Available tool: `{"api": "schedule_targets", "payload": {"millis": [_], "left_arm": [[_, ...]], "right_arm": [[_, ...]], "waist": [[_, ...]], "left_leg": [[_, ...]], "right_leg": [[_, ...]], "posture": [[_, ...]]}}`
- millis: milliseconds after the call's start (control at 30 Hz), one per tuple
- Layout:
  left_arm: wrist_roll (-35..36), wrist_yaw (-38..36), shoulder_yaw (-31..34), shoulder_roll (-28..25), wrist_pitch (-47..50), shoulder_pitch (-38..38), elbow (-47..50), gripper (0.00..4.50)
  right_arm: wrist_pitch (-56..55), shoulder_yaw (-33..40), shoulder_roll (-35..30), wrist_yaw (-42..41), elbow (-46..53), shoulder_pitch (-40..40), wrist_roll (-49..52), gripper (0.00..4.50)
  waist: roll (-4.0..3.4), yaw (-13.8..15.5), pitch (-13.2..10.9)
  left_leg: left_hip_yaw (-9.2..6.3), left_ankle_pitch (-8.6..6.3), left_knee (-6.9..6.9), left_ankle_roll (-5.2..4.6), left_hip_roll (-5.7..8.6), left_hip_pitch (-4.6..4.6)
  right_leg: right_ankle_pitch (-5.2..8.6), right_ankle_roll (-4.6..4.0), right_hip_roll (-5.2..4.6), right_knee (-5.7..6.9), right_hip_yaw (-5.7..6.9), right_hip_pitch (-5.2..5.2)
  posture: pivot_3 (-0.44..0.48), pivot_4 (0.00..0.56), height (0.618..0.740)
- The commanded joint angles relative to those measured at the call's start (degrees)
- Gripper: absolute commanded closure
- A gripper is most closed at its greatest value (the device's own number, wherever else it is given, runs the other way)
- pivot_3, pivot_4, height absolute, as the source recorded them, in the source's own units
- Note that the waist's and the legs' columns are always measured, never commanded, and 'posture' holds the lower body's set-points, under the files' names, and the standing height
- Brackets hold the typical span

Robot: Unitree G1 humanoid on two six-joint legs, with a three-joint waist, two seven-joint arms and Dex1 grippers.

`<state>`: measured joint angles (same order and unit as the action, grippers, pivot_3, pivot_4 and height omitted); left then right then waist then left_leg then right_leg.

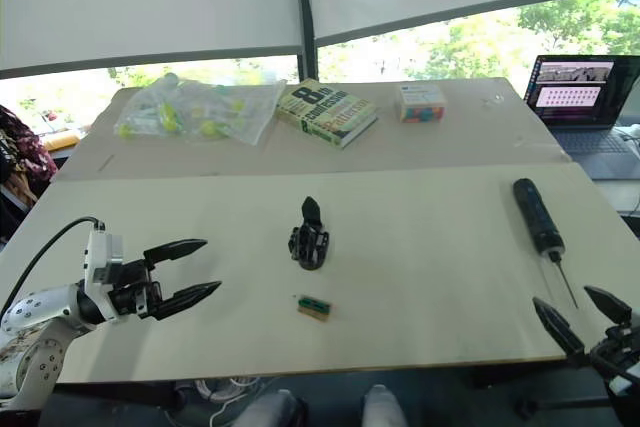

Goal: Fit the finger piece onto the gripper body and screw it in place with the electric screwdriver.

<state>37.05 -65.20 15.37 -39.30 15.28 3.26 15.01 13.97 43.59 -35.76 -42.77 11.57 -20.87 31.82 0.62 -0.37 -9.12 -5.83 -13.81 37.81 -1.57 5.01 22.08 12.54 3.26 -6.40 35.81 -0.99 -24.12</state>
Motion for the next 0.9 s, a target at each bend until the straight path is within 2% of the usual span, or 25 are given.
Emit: {"api": "schedule_targets", "payload": {"millis": [33, 167, 233, 333, 433, 567, 767, 900], "left_arm": [[1.66, 0.27, -0.56, -0.34, 1.01, -1.54, 2.88, 0.02], [2.27, 0.83, -2.4, -0.04, 1.97, -3.72, 4.48, 0.02], [2.99, 1.13, -3.45, 0.12, 3.1, -4.97, 5.45, 0.02], [4.14, 1.79, -4.65, 0.42, 4.87, -6.36, 7.0, 0.02], [3.94, 2.33, -5.63, 1.06, 4.79, -7.76, 7.48, 0.02], [3.5, 2.7, -6.22, 1.34, 4.45, -8.47, 7.68, 0.02], [3.6, 3.59, -5.51, 0.74, 4.42, -6.89, 9.27, 0.02], [4.11, 3.98, -4.97, 0.42, 4.73, -5.65, 10.04, 0.0]], "right_arm": [[5.66, 0.15, -5.5, 3.48, -3.41, 7.04, 1.43, 0.0], [16.88, -7.09, -15.27, 7.07, -14.24, 17.82, -3.47, 0.0], [18.25, -11.58, -17.85, 6.6, -21.19, 26.15, -4.74, 0.0], [19.11, -20.09, -20.44, 3.65, -31.26, 36.82, -9.04, 0.0], [17.83, -27.78, -20.74, 2.74, -44.23, 47.66, -15.01, 0.0], [11.72, -33.74, -19.16, 5.18, -62.05, 60.11, -22.09, 0.0], [12.56, -38.8, -18.14, -1.02, -74.72, 67.77, -26.66, 0.0], [14.88, -37.69, -18.19, -3.07, -77.9, 70.27, -26.3, 1.16]], "waist": [[-0.01, 0.03, -0.01], [0.02, 0.18, -0.05], [0.05, 0.32, -0.07], [0.03, 0.28, -0.11], [0.04, 0.11, -0.14], [0.05, 0.04, -0.18], [0.07, -0.31, -0.2], [0.1, -0.44, -0.22]], "left_leg": [[0.02, 0.01, 0.0, -0.02, 0.0, 0.0], [0.08, 0.09, 0.01, -0.14, 0.04, 0.0], [0.09, 0.11, 0.01, -0.16, 0.02, 0.01], [0.11, 0.11, 0.01, -0.16, 0.03, 0.07], [0.21, 0.11, 0.01, -0.2, 0.05, 0.1], [0.25, 0.11, 0.02, -0.21, 0.1, 0.13], [0.25, 0.06, 0.01, -0.27, 0.11, 0.15], [0.26, 0.05, 0.01, -0.29, 0.12, 0.11]], "right_leg": [[0.0, 0.0, 0.01, 0.01, 0.0, 0.0], [-0.05, -0.08, 0.08, 0.01, 0.09, 0.01], [-0.26, -0.48, 0.2, -0.01, 0.13, 0.02], [-0.26, -0.49, 0.22, -0.02, 0.13, -0.02], [-0.26, -0.49, 0.19, -0.07, 0.1, -0.03], [-0.27, -0.5, 0.18, -0.07, 0.08, -0.07], [-0.27, -0.5, 0.18, -0.09, 0.05, -0.09], [-0.28, -0.5, 0.18, -0.09, 0.02, -0.06]], "posture": [[0.0, 0.15, 0.74], [0.0, 0.15, 0.74], [0.0, 0.15, 0.74], [0.0, 0.15, 0.74], [0.0, 0.15, 0.74], [0.0, 0.15, 0.74], [0.0, 0.15, 0.74], [0.0, 0.15, 0.74]]}}
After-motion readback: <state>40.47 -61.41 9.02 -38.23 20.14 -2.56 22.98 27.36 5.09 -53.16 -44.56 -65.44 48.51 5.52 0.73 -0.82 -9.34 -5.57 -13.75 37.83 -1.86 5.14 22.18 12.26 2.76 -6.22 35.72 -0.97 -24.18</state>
